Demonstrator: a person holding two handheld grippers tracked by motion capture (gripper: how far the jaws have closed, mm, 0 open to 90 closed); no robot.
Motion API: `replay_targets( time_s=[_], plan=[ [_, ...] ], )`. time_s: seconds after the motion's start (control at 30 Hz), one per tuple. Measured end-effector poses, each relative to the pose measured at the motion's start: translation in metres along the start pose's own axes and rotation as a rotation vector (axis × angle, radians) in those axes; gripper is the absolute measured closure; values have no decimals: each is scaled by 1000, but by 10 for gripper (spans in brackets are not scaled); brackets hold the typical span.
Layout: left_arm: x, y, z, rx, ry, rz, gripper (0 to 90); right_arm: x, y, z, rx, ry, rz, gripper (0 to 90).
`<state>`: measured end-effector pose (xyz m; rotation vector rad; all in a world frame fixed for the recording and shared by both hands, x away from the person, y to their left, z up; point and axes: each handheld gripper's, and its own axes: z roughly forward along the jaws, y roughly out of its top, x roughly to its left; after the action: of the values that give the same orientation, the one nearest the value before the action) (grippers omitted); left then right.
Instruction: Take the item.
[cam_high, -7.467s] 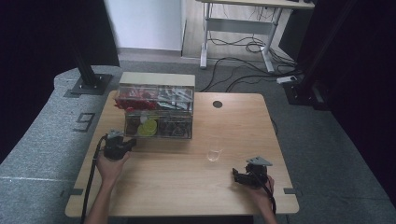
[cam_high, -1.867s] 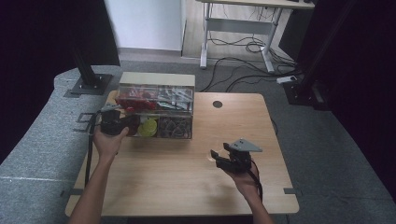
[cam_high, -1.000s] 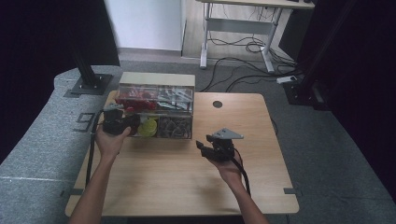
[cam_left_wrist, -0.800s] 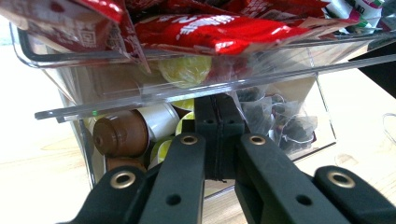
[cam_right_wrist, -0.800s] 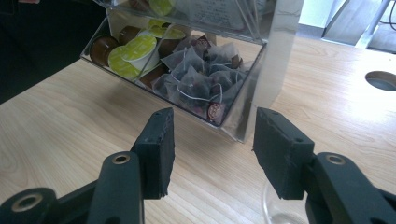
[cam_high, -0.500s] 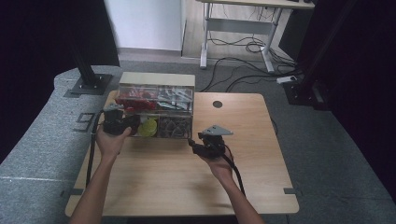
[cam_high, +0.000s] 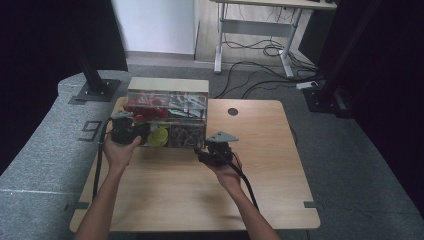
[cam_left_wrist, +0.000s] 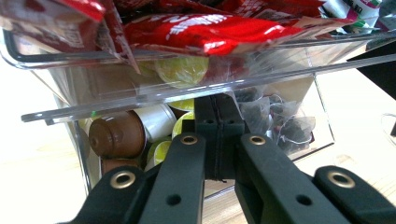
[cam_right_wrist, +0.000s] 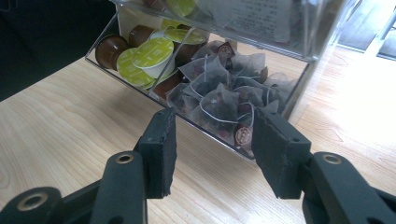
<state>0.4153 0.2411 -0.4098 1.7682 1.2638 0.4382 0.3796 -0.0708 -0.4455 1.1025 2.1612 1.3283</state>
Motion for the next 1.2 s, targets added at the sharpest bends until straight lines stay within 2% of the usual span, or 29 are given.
replay_targets(
  time_s=[1.2],
  plan=[
    [-2,0,1,-2,-6,1,900,8,9,38,24,-28,-1,541]
  ],
)
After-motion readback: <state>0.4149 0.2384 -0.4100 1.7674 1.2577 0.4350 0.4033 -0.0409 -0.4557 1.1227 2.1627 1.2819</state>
